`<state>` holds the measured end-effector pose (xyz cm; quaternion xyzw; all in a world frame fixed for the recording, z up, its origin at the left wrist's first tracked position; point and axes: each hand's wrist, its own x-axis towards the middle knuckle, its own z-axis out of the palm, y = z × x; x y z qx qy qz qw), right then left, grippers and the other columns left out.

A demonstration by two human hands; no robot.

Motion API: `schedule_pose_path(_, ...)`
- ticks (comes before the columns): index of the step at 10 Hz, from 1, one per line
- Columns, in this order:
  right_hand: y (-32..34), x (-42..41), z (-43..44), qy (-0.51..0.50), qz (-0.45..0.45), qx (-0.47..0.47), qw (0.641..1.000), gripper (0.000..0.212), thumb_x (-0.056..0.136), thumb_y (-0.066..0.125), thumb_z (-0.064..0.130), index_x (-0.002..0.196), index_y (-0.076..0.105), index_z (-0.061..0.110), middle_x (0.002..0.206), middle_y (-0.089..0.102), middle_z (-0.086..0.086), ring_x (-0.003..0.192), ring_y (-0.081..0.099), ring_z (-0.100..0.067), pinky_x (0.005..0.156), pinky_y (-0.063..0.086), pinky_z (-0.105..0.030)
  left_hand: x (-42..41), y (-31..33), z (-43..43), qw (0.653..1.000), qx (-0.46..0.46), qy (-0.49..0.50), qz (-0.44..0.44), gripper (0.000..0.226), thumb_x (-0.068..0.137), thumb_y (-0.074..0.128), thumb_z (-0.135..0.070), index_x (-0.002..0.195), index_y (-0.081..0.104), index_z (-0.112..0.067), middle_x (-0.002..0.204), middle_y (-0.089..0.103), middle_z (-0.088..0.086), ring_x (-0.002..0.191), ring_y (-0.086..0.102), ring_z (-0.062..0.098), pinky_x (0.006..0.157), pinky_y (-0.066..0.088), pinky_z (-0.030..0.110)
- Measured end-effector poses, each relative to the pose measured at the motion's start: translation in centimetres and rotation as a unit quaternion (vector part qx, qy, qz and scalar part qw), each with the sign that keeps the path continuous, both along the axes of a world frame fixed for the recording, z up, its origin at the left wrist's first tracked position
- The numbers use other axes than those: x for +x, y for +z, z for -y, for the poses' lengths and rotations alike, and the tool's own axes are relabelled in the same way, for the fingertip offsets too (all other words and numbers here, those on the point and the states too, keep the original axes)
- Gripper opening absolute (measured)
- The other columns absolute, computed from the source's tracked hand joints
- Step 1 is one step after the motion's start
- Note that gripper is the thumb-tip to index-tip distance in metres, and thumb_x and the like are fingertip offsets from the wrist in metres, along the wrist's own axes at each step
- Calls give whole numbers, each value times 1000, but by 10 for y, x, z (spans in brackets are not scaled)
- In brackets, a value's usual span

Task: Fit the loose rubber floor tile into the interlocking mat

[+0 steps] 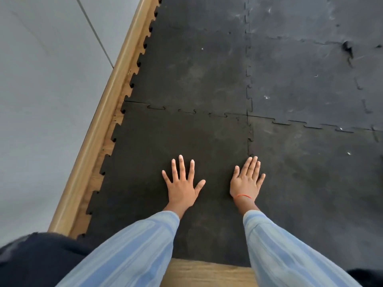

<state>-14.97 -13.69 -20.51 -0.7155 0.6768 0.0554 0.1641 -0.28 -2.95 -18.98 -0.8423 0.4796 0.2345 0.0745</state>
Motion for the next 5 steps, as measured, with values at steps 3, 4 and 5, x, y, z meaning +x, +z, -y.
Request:
schedule_pose_path(3, 203, 35, 52, 49, -71, 248, 965, 45, 94, 46, 35, 128, 52, 7, 132, 55, -14, 120, 54, -34, 97, 45, -39, 62, 189, 60, 968, 193, -7, -162, 56, 98, 41, -44, 145, 37, -13, 148, 41, 11, 132, 44, 31, 105, 38, 43)
schedule_pose_path(4, 284, 55, 60, 72, -51, 224, 971, 46, 93, 47, 40, 121, 56, 5, 123, 61, -15, 110, 60, -34, 91, 47, -38, 74, 271, 66, 982, 140, -8, -127, 50, 99, 41, -41, 139, 45, -11, 139, 51, 12, 122, 52, 31, 100, 44, 43)
schedule_pose_path(5, 369, 75, 70, 88, -34, 209, 973, 46, 91, 48, 44, 116, 60, 7, 120, 64, -15, 110, 60, -35, 92, 47, -39, 86, 352, 69, 991, 72, -9, -113, 44, 100, 42, -40, 131, 50, -9, 129, 58, 12, 114, 57, 30, 96, 47, 41)
